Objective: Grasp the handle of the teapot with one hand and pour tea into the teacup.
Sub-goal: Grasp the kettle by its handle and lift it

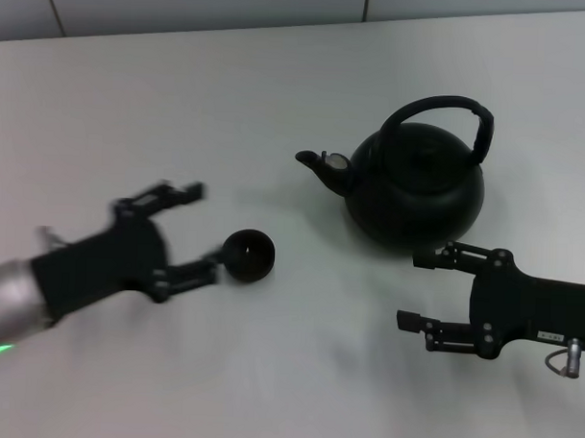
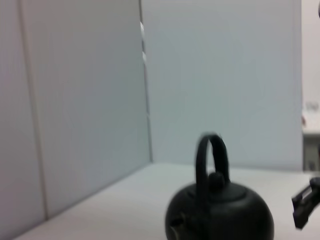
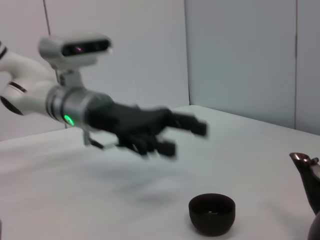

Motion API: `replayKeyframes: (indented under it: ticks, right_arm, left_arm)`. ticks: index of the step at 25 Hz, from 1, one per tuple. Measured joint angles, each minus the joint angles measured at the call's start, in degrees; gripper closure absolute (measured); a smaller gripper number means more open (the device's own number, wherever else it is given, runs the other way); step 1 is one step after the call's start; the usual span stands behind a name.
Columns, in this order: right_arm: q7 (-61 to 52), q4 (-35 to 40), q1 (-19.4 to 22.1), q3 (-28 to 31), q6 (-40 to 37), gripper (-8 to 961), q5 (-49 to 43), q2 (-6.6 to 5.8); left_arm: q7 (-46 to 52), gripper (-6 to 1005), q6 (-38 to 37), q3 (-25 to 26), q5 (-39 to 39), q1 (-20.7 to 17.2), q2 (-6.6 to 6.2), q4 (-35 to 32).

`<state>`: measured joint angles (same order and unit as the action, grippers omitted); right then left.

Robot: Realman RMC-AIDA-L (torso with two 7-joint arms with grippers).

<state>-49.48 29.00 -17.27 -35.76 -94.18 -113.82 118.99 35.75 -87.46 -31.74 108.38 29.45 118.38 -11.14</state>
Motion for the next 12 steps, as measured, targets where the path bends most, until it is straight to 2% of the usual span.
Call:
replayKeyframes:
  ticks: [2, 4, 7, 10, 11, 12]
  right_arm:
    - [0.0, -0.05, -0.1, -0.01, 0.15, 167, 0.0, 0.0]
    - [-0.01, -0.07, -0.11, 0.01, 0.17, 167, 0.05, 0.0]
    - [-0.01, -0.16, 0.0, 0.15, -0.15, 167, 0.95, 0.01]
    - [0.41, -0.47, 0.47, 0.42, -0.62, 167, 2.02, 0.05]
    - [0.54, -0.61, 0.54, 0.48, -0.69, 167, 2.11, 0.06]
    - [0.54, -0.72, 0.53, 0.55, -0.7, 167, 2.12, 0.06]
  left_arm:
    - [3.02, 188, -3.97, 0.75, -0.36, -2.67, -0.06, -3.73]
    - [4.97, 188, -9.56, 1.49, -0.53, -6.94, -0.4, -8.31]
    - [5.82, 188, -13.97, 0.92, 0.03, -11.76, -0.85, -13.86]
    - [7.51, 188, -15.68, 0.19, 0.95, -16.26, -1.46, -19.28]
    - [8.05, 188, -15.76, 0.11, 1.07, -17.31, -2.03, -20.54]
    - [8.05, 188, -15.76, 0.11, 1.07, -17.31, -2.03, -20.54]
